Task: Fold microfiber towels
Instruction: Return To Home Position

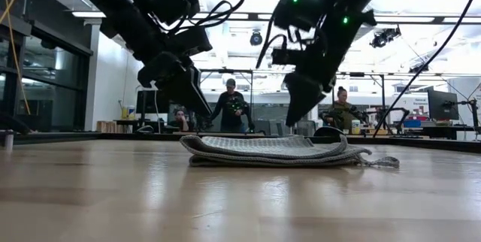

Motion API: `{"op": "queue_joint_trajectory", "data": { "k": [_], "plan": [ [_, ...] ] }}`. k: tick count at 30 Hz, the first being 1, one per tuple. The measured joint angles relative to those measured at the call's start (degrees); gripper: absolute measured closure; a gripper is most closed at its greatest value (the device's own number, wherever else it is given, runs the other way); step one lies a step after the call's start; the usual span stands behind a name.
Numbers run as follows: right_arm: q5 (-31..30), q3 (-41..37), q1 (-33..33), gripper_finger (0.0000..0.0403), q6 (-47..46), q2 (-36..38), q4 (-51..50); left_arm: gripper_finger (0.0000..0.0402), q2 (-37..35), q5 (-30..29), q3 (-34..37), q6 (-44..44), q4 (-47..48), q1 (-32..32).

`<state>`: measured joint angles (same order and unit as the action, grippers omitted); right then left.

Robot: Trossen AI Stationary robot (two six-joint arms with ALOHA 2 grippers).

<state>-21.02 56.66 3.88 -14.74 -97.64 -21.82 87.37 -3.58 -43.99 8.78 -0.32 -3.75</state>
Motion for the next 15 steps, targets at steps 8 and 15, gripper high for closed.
{"op": "queue_joint_trajectory", "data": {
  "k": [8, 15],
  "plan": [
    [0.3, 0.0, -2.0, 0.0231, -0.4, 7.2, 0.1, 0.0305, 0.0, 3.0, 0.0, -2.4, 0.0, 0.0],
    [0.6, 0.0, -4.3, 0.0235, -0.6, 11.4, -0.5, 0.0305, 0.0, 11.5, 0.0, -8.5, -0.1, 0.0]
  ]
}}
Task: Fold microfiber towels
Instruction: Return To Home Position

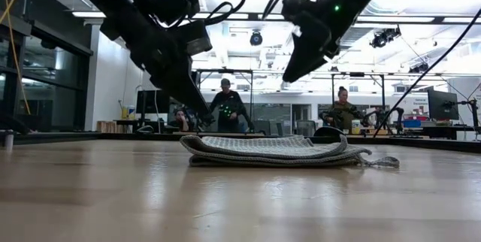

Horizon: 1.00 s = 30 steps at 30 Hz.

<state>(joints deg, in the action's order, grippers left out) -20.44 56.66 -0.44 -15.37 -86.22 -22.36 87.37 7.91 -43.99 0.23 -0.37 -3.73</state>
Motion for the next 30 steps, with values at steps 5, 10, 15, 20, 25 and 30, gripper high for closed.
{"op": "queue_joint_trajectory", "data": {
  "k": [5, 10, 15, 20, 25, 30],
  "plan": [
    [0.0, 0.0, -1.5, 0.0238, 0.0, 0.7, -0.2, 0.0305, -0.4, 2.3, 0.0, -3.7, -0.1, 0.3],
    [0.0, 0.0, -3.2, 0.0239, 0.0, 0.7, -0.5, 0.0305, -1.1, 2.5, -2.2, -4.7, 0.5, 1.5],
    [0.0, 0.0, -5.4, 0.0245, 0.0, 0.9, -1.3, 0.0305, -1.1, 2.5, -6.8, -4.4, 1.9, 3.9],
    [0.0, 0.0, -7.9, 0.0249, 0.1, 1.3, -1.5, 0.0305, -1.1, 2.6, -10.9, -3.5, 6.7, 6.2],
    [0.1, 0.0, -9.8, 0.0250, -0.7, 1.3, -1.5, 0.0305, -1.1, 2.7, -12.7, -3.4, 8.2, 8.4],
    [3.3, 0.0, -11.1, 0.0250, 1.4, 1.3, -2.1, 0.0305, -1.1, 2.7, -12.7, -3.6, 11.2, 9.4]
  ]
}}
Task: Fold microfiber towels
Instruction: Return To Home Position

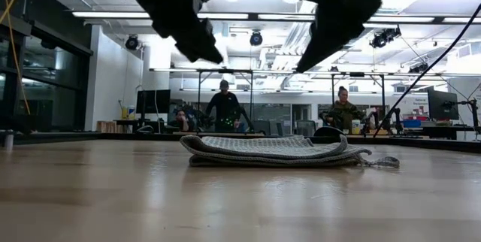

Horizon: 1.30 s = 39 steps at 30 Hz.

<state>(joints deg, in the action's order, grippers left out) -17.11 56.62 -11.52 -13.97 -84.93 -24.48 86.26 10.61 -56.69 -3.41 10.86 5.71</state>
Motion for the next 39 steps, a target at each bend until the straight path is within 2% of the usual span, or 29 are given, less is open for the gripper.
{"op": "queue_joint_trajectory", "data": {
  "k": [5, 9, 14, 18, 22, 27, 31, 36, 39],
  "plan": [
    [1.4, 0.0, -0.6, 0.0250, -0.5, 0.0, -0.2, 0.0305, 0.0, 0.0, 0.0, -0.3, 3.6, 0.4],
    [5.0, 0.0, -0.5, 0.0250, -1.9, 0.0, -0.2, 0.0305, 0.0, -0.1, 0.0, -3.6, 3.2, 0.3],
    [7.4, 0.0, -0.5, 0.0250, -9.0, 0.0, -0.2, 0.0305, 0.0, -0.1, 0.0, -7.6, 2.2, 0.3],
    [12.6, 0.0, -0.5, 0.0250, -12.5, 0.0, -0.2, 0.0305, 0.0, -0.1, 0.0, -12.3, 3.0, 0.3],
    [18.5, 0.0, -0.5, 0.0250, -14.7, 0.0, -0.1, 0.0305, 0.1, -0.2, 0.1, -13.4, 3.0, 0.3],
    [20.5, 0.0, -0.5, 0.0250, -18.1, 0.0, 0.1, 0.0305, 0.1, 0.1, 0.1, -17.1, 2.9, 0.3],
    [20.4, 0.0, -0.5, 0.0250, -21.8, 0.0, 2.0, 0.0305, 0.1, 6.1, 0.1, -14.5, 1.6, 0.8],
    [22.5, -0.1, -2.1, 0.0250, -16.1, 2.3, 10.2, 0.0305, -1.7, 15.2, 0.1, -10.6, -2.9, 2.4],
    [24.7, 0.0, -3.4, 0.0250, -13.8, 5.7, 14.4, 0.0305, -4.4, 16.3, 0.1, -8.6, -3.0, 3.9]
  ]
}}
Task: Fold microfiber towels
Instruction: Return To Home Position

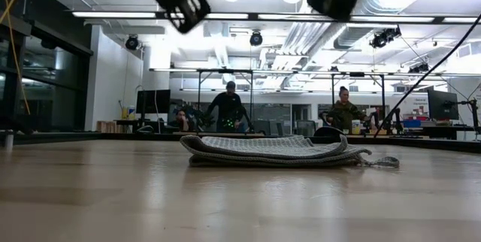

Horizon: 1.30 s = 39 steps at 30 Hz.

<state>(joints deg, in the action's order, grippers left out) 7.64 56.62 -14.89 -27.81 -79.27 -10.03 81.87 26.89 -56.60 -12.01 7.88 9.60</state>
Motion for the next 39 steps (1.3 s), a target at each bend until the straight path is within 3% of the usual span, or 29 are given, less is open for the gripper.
{"op": "queue_joint_trajectory", "data": {
  "k": [9, 17, 25, 39],
  "plan": [
    [-0.8, 0.0, -6.2, 0.0250, 5.4, 14.1, 3.3, 0.0305, -10.9, -1.1, -0.1, 5.0, 4.0, 3.7],
    [-7.9, 0.0, -13.5, 0.0250, 8.7, 23.5, 1.0, 0.0305, -19.8, -6.2, 0.0, 7.2, 10.9, 6.5],
    [-17.8, 0.0, -18.1, 0.0250, 8.6, 27.0, -3.7, 0.0305, -25.1, -10.8, -0.1, 7.3, 14.8, 8.1],
    [-17.7, 0.0, -20.8, 0.0250, 10.4, 29.2, -4.5, 0.0305, -26.3, -11.1, 0.0, 7.1, 17.6, 8.1]
  ]
}}
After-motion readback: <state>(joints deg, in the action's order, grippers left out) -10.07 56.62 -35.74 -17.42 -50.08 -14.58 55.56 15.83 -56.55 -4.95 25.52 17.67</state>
